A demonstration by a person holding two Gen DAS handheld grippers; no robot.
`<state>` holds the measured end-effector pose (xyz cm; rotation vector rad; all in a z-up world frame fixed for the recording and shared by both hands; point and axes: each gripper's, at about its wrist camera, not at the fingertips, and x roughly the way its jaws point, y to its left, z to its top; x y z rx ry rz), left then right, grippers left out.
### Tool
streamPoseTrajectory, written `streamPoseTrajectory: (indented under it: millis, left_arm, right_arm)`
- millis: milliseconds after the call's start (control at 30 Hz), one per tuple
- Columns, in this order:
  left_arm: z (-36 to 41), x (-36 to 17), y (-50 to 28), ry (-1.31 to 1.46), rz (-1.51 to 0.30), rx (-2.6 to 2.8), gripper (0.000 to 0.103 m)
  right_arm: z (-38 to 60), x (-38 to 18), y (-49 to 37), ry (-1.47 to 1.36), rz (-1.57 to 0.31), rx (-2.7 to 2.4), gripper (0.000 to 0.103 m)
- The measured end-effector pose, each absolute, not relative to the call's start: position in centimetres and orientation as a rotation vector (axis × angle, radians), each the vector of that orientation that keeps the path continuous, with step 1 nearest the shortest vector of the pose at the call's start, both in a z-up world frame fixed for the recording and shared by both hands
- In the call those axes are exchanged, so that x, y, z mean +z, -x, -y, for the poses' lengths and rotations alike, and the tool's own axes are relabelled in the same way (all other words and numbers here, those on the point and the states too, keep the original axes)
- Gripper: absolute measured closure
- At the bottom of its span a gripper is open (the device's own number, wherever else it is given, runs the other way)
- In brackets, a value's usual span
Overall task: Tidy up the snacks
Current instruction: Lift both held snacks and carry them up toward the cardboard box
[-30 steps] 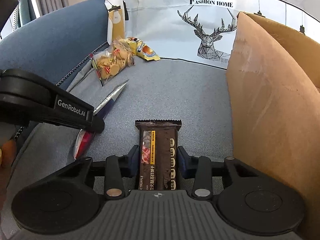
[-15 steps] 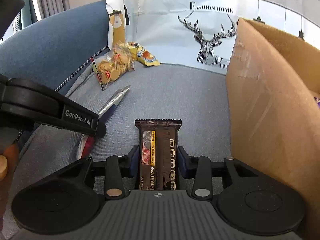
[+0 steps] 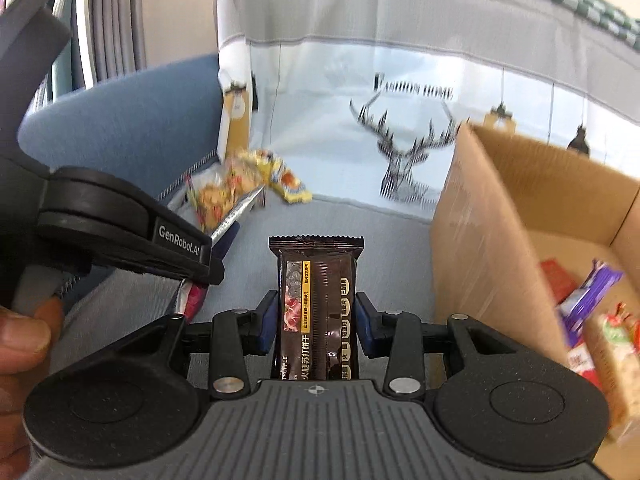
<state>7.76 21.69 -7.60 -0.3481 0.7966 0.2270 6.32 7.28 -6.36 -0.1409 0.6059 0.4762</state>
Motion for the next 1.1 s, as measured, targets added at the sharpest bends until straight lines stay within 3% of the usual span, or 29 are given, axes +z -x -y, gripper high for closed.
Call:
streamPoseTrajectory:
  millis: [733,1100]
  left_arm:
    - [-19.8,-2.7,-5.8,0.413,-0.524,0.179,0.085]
    - [-17.1,-1.7,-5.7,0.408,-0.479,0.133,0.085]
  right_arm:
    - [-0.9,3.2,-4.5,0.013,-0.382,0.446,0.062]
    - [3.7,4.0,-5.2,0.03,-0.353,0.365,0.062]
